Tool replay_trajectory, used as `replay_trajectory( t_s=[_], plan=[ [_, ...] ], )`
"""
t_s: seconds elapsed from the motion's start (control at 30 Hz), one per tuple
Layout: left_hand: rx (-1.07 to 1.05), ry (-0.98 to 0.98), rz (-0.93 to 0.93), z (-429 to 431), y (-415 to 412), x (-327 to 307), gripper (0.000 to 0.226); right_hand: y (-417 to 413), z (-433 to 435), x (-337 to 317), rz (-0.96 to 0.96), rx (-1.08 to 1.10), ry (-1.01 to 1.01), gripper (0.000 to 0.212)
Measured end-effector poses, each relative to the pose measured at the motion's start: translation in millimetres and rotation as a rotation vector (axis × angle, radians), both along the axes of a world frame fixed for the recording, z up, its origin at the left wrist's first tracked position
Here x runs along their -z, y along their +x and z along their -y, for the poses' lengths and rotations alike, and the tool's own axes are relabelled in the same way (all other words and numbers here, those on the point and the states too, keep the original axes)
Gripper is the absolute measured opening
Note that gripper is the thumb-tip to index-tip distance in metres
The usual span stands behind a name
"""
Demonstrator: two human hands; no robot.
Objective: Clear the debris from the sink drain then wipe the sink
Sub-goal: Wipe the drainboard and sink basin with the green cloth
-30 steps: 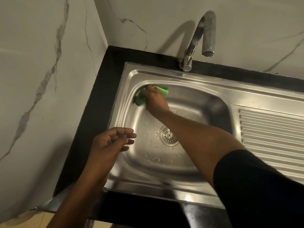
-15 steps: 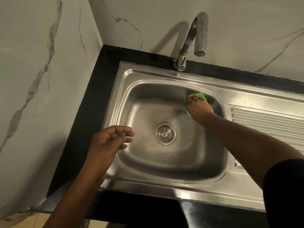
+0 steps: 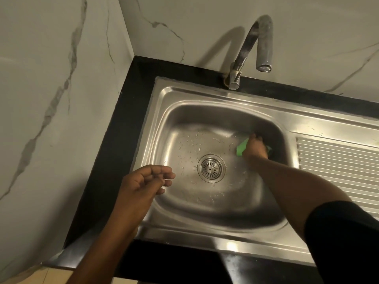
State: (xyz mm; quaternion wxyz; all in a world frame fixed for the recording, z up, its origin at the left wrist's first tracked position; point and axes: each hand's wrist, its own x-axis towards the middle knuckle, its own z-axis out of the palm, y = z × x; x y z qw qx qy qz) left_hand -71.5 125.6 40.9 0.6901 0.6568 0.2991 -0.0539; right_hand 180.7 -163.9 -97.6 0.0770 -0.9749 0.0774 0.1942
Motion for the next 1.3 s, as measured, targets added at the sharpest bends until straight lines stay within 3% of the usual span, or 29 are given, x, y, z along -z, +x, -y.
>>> replay_trajectory(
  t_s=[0.1,0.17,0.23,0.37,0.5,0.57,0.7,0.93,1.07,1.17,1.3],
  plan=[
    [0.011,0.0,-0.013,1,-1,2,0.036,0,-25,12,0.101,0.447,0.287,0.044],
    [0.005,-0.003,-0.011,1,-2,4,0.035,1,-54,14,0.14,0.515,0.409,0.033],
    [-0.007,-0.012,-0.012,2,-3,5,0.033,3,-86,16,0.159,0.487,0.52,0.025],
    [-0.038,-0.027,-0.023,2,-8,7,0.033,-3,-135,27,0.052,0.345,0.62,0.035],
    [-0.015,-0.016,-0.018,2,-15,9,0.035,-23,-181,32,0.062,0.179,0.742,0.024],
    [-0.014,-0.007,-0.016,2,-18,11,0.035,-36,-195,36,0.015,0.004,0.707,0.021],
    [-0.032,-0.021,-0.01,-1,-22,11,0.033,-63,-189,40,-0.129,-0.384,0.616,0.035],
    [-0.049,-0.013,0.001,-1,-19,2,0.034,-118,-148,29,-0.517,-0.793,0.474,0.041],
    [-0.048,0.005,0.014,-5,-17,-4,0.038,-140,-105,23,-0.664,-0.861,0.47,0.041],
    [-0.041,0.004,0.015,-6,-18,-6,0.036,-141,-76,19,-0.727,-0.921,0.347,0.042],
    [-0.038,0.0,0.019,-3,-17,-6,0.035,-130,-33,9,-0.844,-0.807,0.25,0.042]
  ],
)
